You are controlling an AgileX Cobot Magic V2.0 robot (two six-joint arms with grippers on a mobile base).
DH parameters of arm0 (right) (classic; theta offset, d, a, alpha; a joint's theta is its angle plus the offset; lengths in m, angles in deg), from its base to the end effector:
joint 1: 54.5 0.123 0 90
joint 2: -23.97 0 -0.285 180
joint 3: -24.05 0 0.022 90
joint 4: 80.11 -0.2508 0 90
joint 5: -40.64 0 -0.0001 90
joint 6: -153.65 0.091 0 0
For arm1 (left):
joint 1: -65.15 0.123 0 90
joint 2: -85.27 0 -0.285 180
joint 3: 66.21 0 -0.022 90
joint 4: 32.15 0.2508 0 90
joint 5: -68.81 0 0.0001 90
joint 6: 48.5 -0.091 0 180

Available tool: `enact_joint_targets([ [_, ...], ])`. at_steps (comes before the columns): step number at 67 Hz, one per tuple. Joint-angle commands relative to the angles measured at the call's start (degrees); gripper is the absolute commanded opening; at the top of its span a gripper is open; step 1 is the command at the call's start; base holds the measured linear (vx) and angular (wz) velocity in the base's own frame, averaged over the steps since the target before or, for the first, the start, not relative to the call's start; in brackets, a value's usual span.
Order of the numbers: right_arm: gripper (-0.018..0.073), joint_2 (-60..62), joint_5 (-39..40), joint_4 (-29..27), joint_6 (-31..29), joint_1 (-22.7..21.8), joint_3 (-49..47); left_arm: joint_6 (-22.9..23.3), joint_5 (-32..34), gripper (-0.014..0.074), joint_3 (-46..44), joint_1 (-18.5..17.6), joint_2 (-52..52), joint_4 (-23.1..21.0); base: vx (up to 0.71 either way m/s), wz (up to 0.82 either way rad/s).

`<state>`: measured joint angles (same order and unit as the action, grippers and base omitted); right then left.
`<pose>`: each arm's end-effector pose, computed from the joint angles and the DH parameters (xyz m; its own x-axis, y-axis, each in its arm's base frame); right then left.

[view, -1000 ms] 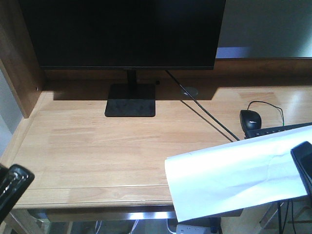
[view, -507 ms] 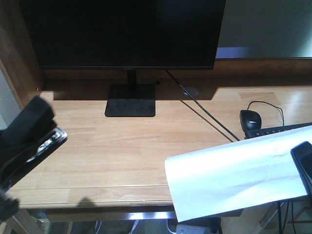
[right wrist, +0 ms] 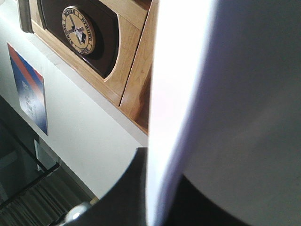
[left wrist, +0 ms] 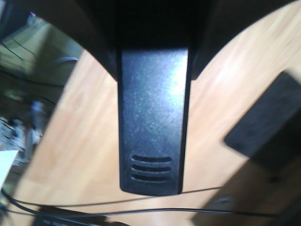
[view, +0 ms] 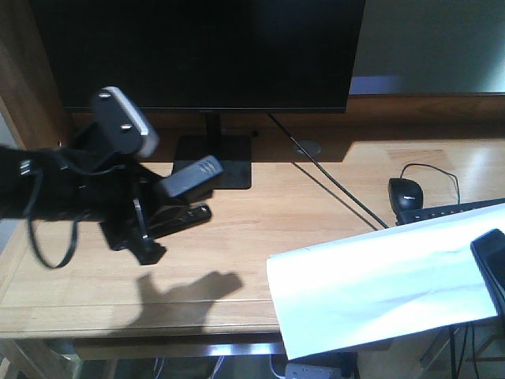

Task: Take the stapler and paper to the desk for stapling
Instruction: 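Move the left gripper with the black stapler down onto the desk top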

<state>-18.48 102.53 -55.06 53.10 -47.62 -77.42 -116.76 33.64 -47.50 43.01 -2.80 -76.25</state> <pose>0.0856 0.0445 0.2453 -0.2175 0.8340 -0.5070 -0.6066 0.2914 0.7397 0.2615 -0.1458 0.2989 -0.2482 0.5937 -0.7655 0.8508 0.5115 0.1208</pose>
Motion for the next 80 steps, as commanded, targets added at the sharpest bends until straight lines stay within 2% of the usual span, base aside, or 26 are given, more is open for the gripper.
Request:
enact_joint_targets([
  [1, -0.0009, -0.11, 3.48, -0.99, -0.36, 0.04, 0.43, -5.54, -1.81, -0.0007, -6.99, 0.93, -4.36, -7.06, 0.0, 0.0],
  [14, -0.0009, -0.11, 3.48, -0.99, -0.36, 0.04, 0.43, -12.39, -10.0, -0.0007, -14.8, 5.84, -13.58, -11.12, 0.0, 0.0],
  [32, -0.0009, -0.11, 3.48, -0.99, -0.36, 0.04, 0.43, -19.38, -25.94, -0.0007, -22.89, 14.25, -23.37, -16.39, 0.0, 0.0],
  [37, -0.0009, -0.11, 3.48, -0.99, -0.36, 0.04, 0.43, -22.76, -29.47, -0.0007, -24.24, 16.6, -25.44, -18.33, 0.0, 0.0],
  [59, -0.0009, -0.11, 3.55, -0.99, -0.36, 0.04, 0.43, -35.77, -32.22, -0.0007, -25.02, 23.44, -31.36, -23.53, 0.0, 0.0],
  [70, -0.0009, -0.11, 3.55, -0.99, -0.36, 0.04, 0.43, -39.59, -32.66, -0.0007, -25.02, 24.41, -34.48, -25.95, 0.0, 0.0],
  [80, -0.0009, -0.11, 3.55, -0.99, -0.36, 0.04, 0.43, -46.08, -33.32, -0.0007, -25.02, 24.41, -37.34, -26.1, 0.0, 0.0],
])
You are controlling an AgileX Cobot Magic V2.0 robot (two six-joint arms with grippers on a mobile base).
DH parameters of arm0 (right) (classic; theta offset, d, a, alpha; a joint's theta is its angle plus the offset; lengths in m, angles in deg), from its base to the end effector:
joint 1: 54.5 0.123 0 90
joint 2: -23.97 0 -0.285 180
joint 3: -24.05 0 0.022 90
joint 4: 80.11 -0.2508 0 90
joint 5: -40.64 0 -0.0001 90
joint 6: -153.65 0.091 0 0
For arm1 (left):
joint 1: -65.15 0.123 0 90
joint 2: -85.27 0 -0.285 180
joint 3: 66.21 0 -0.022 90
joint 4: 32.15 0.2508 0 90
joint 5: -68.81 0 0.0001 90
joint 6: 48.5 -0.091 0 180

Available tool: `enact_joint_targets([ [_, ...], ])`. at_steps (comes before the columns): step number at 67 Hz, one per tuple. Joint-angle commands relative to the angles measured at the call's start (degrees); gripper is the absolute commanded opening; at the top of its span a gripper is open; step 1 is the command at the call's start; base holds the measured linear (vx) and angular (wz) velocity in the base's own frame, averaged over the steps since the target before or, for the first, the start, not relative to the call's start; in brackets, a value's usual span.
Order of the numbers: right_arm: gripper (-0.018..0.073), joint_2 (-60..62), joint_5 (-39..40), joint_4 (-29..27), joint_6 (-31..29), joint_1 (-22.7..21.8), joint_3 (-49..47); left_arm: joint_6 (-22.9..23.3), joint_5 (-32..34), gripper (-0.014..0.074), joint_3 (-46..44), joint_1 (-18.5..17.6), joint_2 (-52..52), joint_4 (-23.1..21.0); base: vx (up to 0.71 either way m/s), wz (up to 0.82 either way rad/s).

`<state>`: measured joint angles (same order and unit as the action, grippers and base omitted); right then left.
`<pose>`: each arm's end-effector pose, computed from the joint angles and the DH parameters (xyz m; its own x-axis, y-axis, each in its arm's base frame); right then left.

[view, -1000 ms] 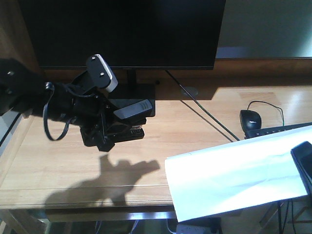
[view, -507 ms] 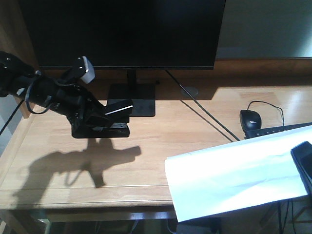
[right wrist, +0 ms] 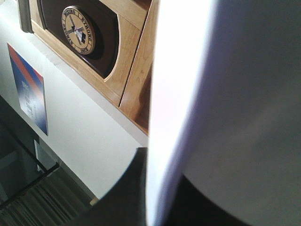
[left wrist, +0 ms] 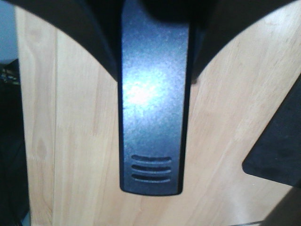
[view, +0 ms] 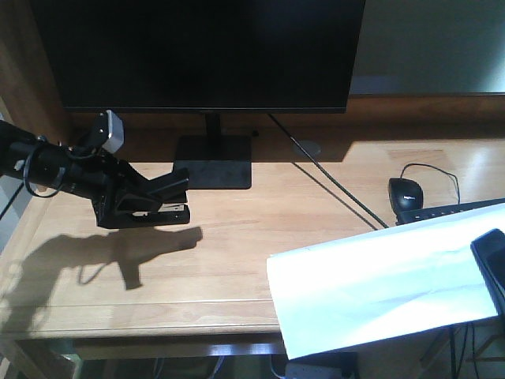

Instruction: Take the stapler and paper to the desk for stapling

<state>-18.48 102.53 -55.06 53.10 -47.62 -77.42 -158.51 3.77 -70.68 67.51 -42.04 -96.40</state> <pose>0.0856 0.0445 0.2453 -0.2175 0.8340 -0.5070 -0.6066 0.2914 0.7397 0.4109 -0.0575 0.1813 -0.1863 0.5311 -0.8266 0.9669 0.2485 -0.0583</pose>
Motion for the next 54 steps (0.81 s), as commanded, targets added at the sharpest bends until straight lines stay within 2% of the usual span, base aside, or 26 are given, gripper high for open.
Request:
enact_joint_targets([
  [1, -0.0009, -0.11, 3.55, -0.99, -0.36, 0.04, 0.43, -4.79, -3.55, -0.0007, -1.84, -0.1, 1.65, -5.94, 0.0, 0.0],
  [38, -0.0009, -0.11, 3.55, -0.99, -0.36, 0.04, 0.43, -6.12, -1.41, 0.0005, -1.84, -0.29, -4.76, -6.09, 0.0, 0.0],
  [54, -0.0009, -0.11, 3.55, -0.99, -0.36, 0.04, 0.43, -7.21, 0.3, 0.0075, -1.84, -0.29, -5.92, -6.08, 0.0, 0.0],
])
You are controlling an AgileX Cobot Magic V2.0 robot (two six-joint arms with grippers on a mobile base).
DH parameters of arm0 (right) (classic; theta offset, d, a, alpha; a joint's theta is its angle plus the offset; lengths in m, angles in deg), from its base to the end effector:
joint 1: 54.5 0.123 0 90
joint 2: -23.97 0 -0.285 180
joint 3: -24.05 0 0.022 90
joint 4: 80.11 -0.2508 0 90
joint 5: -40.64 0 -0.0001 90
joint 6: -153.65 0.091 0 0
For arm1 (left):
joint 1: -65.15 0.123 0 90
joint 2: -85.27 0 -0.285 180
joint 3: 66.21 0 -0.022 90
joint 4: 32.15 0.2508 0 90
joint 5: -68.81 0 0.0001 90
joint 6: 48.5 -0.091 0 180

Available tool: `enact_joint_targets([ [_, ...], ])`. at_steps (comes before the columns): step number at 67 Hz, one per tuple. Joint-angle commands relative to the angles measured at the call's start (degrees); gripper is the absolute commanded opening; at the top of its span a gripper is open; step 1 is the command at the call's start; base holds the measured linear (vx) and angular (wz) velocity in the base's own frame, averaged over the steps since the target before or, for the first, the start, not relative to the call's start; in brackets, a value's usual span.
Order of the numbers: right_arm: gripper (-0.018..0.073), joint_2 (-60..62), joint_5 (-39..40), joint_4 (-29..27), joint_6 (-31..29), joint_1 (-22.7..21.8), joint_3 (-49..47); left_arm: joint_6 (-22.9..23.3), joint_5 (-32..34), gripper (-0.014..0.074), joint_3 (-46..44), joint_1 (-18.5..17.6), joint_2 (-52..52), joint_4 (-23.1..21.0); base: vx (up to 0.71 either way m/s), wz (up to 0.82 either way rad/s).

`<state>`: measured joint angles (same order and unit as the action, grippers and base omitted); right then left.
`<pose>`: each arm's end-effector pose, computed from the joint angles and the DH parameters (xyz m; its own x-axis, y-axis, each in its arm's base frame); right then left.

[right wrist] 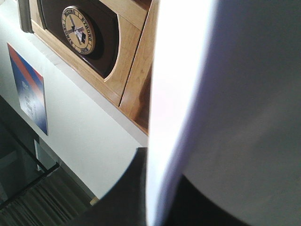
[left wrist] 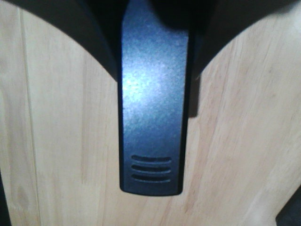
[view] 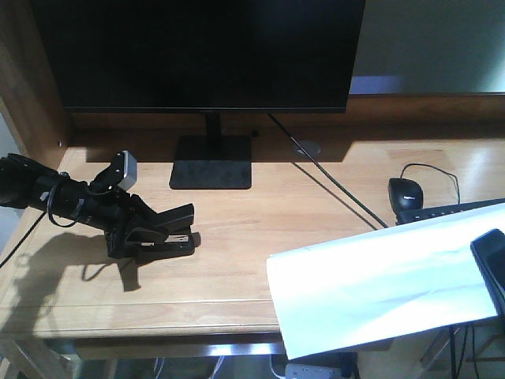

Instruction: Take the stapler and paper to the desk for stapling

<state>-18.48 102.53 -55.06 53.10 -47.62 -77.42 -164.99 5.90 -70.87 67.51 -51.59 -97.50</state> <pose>0.0856 0.0445 0.2453 -0.2175 0.8340 -0.5070 -0.6066 0.2914 0.7397 0.4191 -0.0565 0.1129 -0.2181 0.5494 -0.8066 0.9684 0.2245 -0.1090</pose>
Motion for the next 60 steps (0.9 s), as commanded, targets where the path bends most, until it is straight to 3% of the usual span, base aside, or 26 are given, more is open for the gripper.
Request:
enact_joint_targets([
  [1, -0.0009, -0.11, 3.55, -0.99, -0.36, 0.04, 0.43, -0.72, -1.86, 0.0083, -1.65, -0.29, 3.63, -4.98, 0.0, 0.0],
  [22, -0.0009, -0.11, 3.49, -0.99, -0.36, 0.04, 0.43, -0.51, 0.62, 0.0363, -1.65, -0.29, 3.63, -5.04, 0.0, 0.0],
  [34, -0.0009, -0.11, 3.49, -0.99, -0.36, 0.04, 0.43, 1.63, 0.51, 0.0475, -1.65, -0.29, 4.19, -5.03, 0.0, 0.0],
  [49, -0.0009, -0.11, 3.49, -0.99, -0.36, 0.04, 0.43, 2.53, 0.22, 0.046, -1.65, -0.29, 8.45, -5.03, 0.0, 0.0],
  [60, -0.0009, -0.11, 3.49, -0.99, -0.36, 0.04, 0.43, 2.48, 0.15, 0.0335, -1.65, -0.37, 10.12, -5.03, 0.0, 0.0],
])
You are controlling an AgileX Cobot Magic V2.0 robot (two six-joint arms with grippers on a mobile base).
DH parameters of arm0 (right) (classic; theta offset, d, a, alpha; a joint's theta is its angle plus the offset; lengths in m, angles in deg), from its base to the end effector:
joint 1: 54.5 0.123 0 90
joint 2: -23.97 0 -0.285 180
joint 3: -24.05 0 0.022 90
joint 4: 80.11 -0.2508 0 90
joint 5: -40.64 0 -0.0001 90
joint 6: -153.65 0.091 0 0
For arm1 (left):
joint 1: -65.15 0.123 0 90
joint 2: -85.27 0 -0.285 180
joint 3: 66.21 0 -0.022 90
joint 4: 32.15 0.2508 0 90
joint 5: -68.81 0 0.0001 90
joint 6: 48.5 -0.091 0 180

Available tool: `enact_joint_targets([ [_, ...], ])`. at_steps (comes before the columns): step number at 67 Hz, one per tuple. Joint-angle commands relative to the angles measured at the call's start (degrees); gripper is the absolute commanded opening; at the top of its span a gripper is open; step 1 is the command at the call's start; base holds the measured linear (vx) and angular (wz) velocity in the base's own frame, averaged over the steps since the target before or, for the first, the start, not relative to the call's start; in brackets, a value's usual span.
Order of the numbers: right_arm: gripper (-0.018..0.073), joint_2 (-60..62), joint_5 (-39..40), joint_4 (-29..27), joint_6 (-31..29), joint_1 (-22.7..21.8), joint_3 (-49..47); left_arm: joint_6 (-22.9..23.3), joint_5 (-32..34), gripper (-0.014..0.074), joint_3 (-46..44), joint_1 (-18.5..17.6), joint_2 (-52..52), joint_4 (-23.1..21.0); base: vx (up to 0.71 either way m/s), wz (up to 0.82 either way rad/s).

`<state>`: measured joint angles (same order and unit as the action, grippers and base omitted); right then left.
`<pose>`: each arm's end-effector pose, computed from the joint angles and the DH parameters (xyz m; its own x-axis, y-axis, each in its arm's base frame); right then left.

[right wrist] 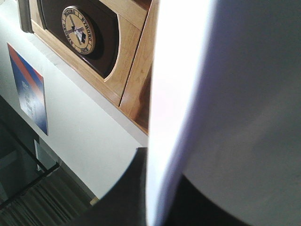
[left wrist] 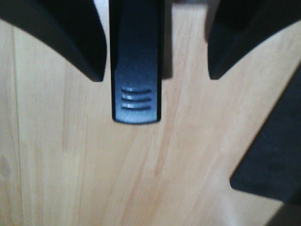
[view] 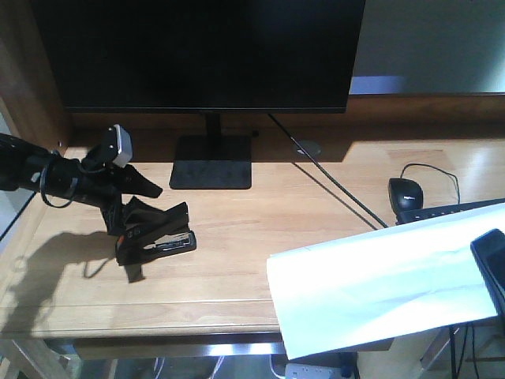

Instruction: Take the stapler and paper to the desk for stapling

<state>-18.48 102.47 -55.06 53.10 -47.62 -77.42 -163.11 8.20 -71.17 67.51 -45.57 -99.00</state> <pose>0.0856 0.0445 0.2452 -0.2177 0.8340 -0.5071 -0.6058 0.2919 0.7401 0.4230 -0.0556 0.1581 -0.1712 0.5387 -0.8249 0.9581 0.2862 -0.0119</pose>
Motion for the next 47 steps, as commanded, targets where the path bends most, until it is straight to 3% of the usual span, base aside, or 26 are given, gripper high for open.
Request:
enact_joint_targets([
  [1, -0.0009, -0.11, 3.55, -0.99, -0.36, 0.04, 0.43, 0.59, -2.14, 0.0317, -1.36, -0.35, 4.1, -3.53, 0.0, 0.0],
  [16, -0.0009, -0.11, 3.55, -0.99, -0.36, 0.04, 0.43, 0.59, -2.07, -0.001, -1.36, -1.8, 3.54, -3.49, 0.0, 0.0],
  [30, -0.0009, -0.11, 3.6, -0.99, -0.36, 0.04, 0.43, 0.59, -1.8, -0.0008, -1.36, -2.66, 3.54, -3.03, 0.0, 0.0],
  [47, -0.0009, -0.11, 3.6, -0.99, -0.36, 0.04, 0.43, 0.59, -1.99, -0.0008, -1.36, -2.97, 3.54, 1.54, 0.0, 0.0],
])
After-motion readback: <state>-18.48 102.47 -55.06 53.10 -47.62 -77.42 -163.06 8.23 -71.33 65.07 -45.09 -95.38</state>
